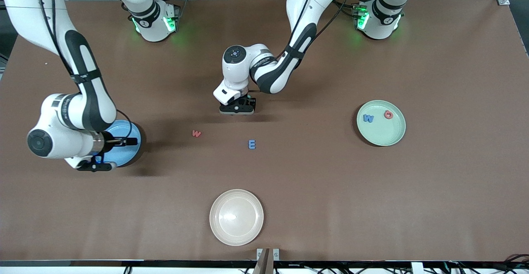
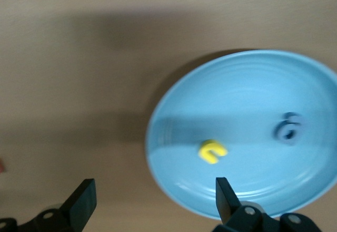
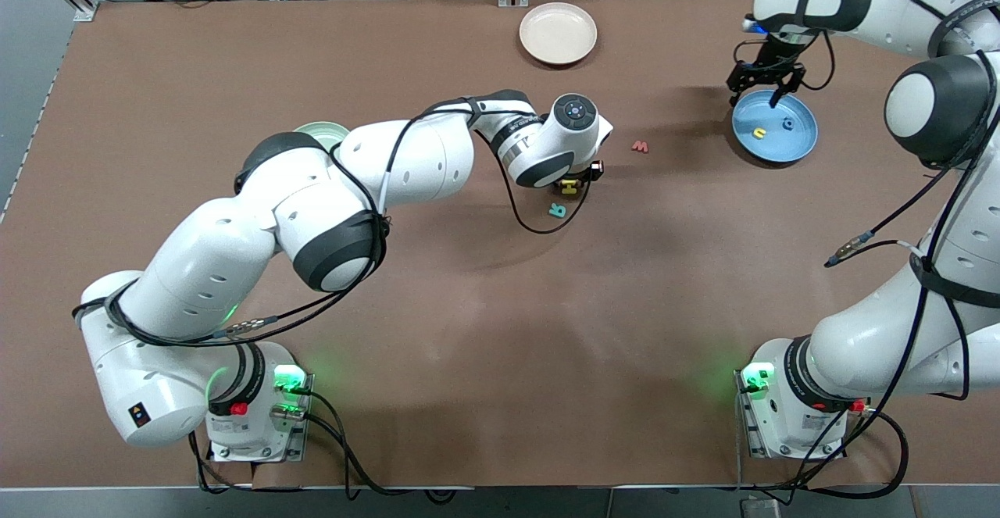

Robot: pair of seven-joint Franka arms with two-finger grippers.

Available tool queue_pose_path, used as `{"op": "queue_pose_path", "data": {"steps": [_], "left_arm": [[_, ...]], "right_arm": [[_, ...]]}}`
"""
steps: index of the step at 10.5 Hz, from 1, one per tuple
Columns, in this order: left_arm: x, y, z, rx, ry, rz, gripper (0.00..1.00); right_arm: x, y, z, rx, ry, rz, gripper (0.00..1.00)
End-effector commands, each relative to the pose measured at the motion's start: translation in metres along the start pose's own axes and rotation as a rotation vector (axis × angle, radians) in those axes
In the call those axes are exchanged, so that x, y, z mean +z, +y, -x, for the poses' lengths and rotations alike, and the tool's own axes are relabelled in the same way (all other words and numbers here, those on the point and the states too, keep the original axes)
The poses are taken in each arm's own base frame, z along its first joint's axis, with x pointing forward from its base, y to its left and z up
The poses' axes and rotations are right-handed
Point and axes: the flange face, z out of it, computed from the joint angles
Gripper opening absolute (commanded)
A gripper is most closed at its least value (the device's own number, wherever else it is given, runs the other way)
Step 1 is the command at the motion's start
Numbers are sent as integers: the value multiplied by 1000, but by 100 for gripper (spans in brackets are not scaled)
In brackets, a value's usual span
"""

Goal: Sort upper and lower case letters into plates
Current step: 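Grasp the yellow H with the left gripper while the right gripper returns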

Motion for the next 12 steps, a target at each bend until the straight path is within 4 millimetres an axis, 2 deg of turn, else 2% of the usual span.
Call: {"op": "queue_pose_path", "data": {"steps": [1,2,4,7,9,11,12], "left_arm": [[5,3,3,-11,22,-15,52],[6,3,4,-7,21,-16,40],[7,2,4,-10,16,-24,32],[8,2,5,-10,13,-28,32],[7,1,4,-11,11,-27,32],[-8,-14,-20,-21,-16,-81,31],[-22,-19,-33,-10,-22,-84,31]], "right_arm": [[-6,-30,-1,-44,-2,-13,100],[-8,-45,-1,-105,13,-9,100],[-12,-55,-6,-268,69,1,100],[-20,-46,-15,-544,144,36,100],[-23,-50,-19,-684,185,73,100],[-27,-54,-22,-769,193,160,100],[-27,-66,-21,-803,192,171,100]]}}
